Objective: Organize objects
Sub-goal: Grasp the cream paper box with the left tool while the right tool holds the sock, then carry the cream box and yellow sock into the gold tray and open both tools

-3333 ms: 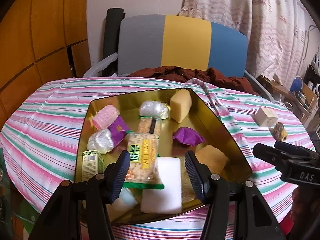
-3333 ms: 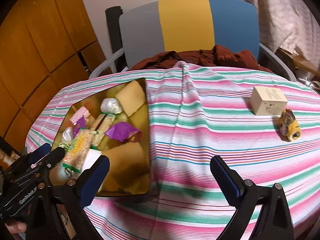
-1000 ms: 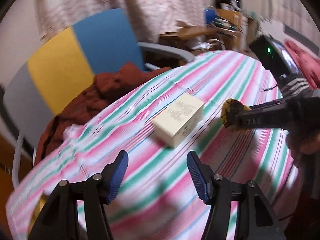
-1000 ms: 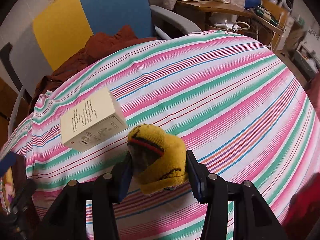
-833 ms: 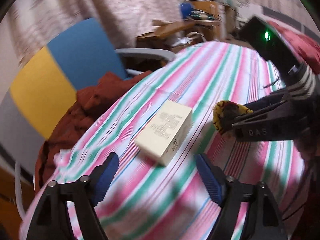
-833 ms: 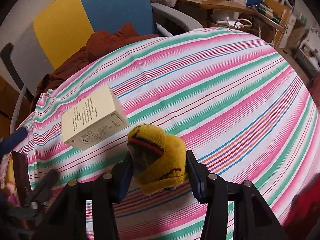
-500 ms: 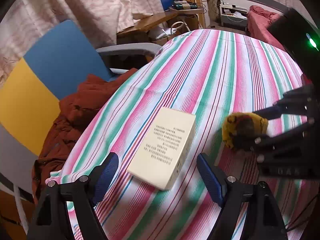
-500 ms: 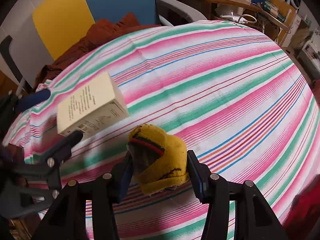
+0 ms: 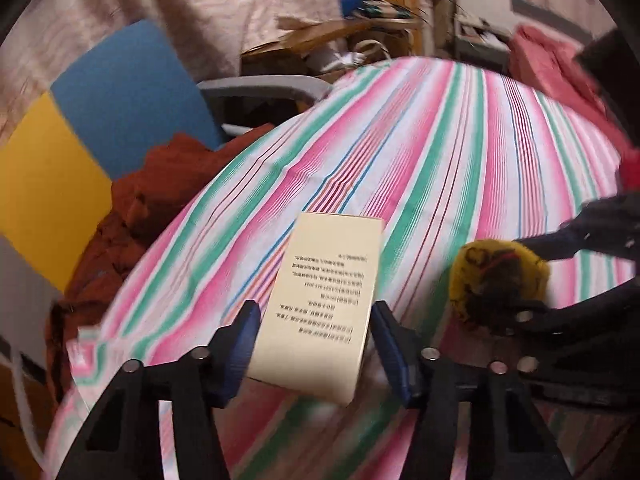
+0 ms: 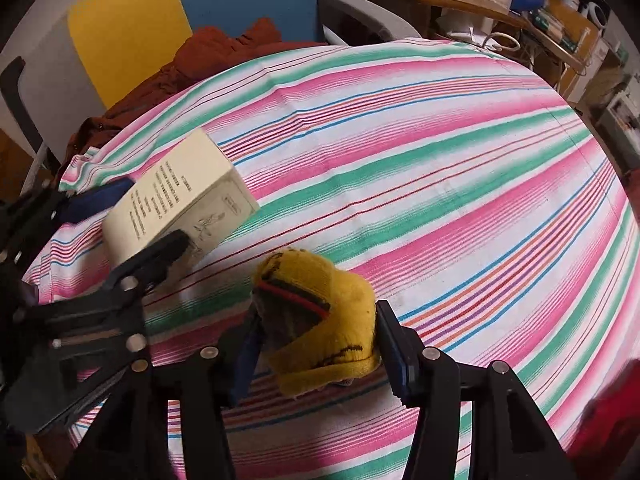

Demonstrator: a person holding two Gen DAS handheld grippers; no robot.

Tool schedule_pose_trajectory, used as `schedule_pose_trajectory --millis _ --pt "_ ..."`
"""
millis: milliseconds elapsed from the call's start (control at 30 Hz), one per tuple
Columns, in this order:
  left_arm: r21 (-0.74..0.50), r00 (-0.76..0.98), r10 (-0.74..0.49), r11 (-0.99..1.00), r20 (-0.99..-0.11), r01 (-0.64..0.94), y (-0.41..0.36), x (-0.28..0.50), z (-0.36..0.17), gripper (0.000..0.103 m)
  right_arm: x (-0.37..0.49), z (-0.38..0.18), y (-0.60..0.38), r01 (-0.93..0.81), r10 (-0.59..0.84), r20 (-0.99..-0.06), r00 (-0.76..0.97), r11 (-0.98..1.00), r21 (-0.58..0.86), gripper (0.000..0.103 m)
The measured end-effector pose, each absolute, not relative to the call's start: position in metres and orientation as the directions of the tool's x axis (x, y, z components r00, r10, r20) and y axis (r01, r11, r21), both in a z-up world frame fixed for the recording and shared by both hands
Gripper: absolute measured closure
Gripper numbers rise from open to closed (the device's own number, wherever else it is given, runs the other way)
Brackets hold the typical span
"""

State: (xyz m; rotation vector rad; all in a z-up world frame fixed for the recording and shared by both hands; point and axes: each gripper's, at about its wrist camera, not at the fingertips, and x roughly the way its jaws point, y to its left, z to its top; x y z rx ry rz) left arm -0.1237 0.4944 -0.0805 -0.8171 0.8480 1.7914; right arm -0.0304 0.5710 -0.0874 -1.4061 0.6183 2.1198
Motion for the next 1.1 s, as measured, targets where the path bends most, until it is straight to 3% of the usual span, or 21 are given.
schedule_pose_trajectory --millis 200,467,1100 --pt "0.098 -0.355 0.471 -0.487 -0.807 -0.868 0.451 -0.112 -0.071 0.05 -0.038 -0.086 0.561 -0.589 0.187 -0.921 -0.342 -0.806 0.055 0.05" --pt "0.062 -0.43 0.431 -0.645 -0.793 -0.762 0.391 -0.083 -0.061 0.051 -0.048 -0.082 0.54 -0.486 0.138 -0.898 -0.417 -0.869 0.092 0.051" --pt "0.042 -0.514 0.429 -0.736 -0.742 -0.675 0.311 -0.027 -0.037 0.051 -0.064 -0.087 0.474 -0.21 0.052 -0.895 -0.444 -0.977 0.047 0.051"
